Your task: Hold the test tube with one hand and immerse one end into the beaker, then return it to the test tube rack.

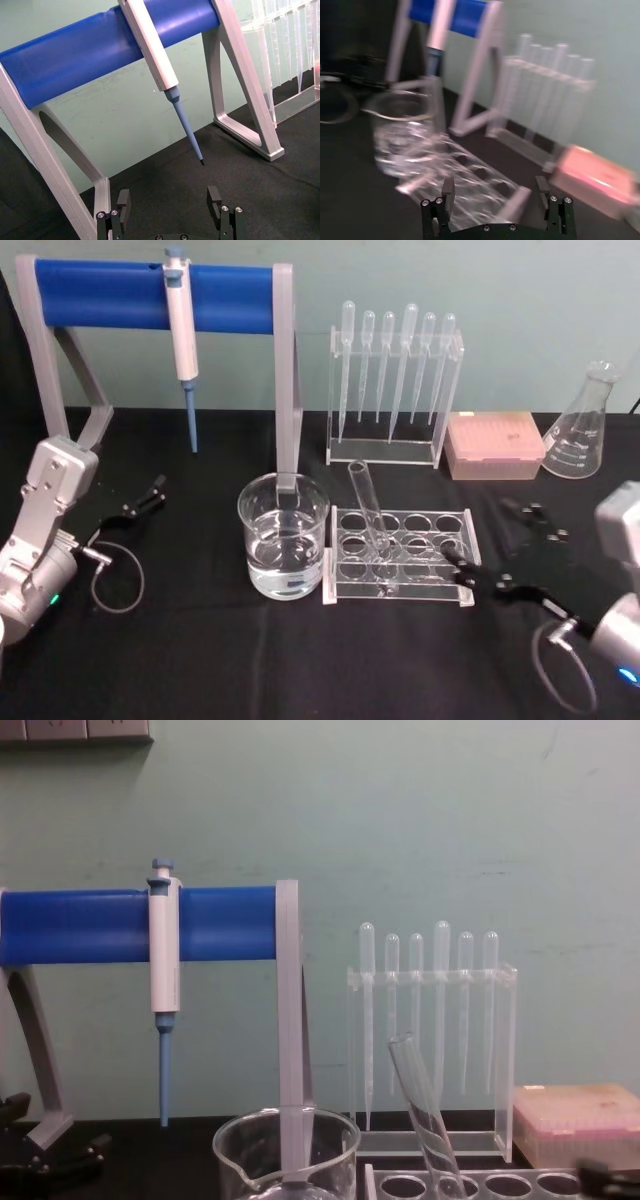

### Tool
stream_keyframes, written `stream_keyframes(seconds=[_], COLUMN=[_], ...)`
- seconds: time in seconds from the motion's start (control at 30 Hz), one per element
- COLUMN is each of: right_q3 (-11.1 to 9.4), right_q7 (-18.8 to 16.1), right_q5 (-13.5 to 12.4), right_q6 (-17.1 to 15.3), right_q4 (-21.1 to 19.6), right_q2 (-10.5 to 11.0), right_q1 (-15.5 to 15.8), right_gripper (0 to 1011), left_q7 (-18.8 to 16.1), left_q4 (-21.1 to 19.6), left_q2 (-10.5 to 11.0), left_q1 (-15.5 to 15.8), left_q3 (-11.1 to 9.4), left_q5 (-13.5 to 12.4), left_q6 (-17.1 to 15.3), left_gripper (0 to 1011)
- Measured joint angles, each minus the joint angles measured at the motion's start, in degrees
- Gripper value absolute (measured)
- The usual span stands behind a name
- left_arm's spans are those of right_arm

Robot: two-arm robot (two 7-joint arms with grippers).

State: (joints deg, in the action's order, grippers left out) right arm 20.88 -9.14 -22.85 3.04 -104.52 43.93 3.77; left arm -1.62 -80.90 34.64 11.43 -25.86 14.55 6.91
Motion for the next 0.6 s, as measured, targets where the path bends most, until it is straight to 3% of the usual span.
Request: stream_keyframes(seconds=[0.1,0.27,0.43,0.6], right_q3=[1.9,6.0,8.7,10.0], right_q7=[-5.0,-10.6,-14.2,-16.3], right_q5=[-1.5,0.0,2.1,3.8], right_q6=[-2.1,-6.3,-9.6,-11.9], right_q4=[0.9,4.0,7.5,9.7], right_q2=[-1.1,-4.4,-7.8,-9.7], right_q1=[-3.3,-10.2,-16.3,-20.2], right_gripper=[1003,1002,1003,1002], left_q7=[0.0,0.0,0.0,0.0], left_q4=[0.0,0.0,0.0,0.0], left_q2=[0.0,0.0,0.0,0.0], left_q1=[0.0,0.0,0.0,0.0], left_q3=[0.0,0.0,0.0,0.0], left_q5=[0.0,0.0,0.0,0.0], left_q6=[0.0,0.0,0.0,0.0], left_gripper=[1000,1000,1000,1000])
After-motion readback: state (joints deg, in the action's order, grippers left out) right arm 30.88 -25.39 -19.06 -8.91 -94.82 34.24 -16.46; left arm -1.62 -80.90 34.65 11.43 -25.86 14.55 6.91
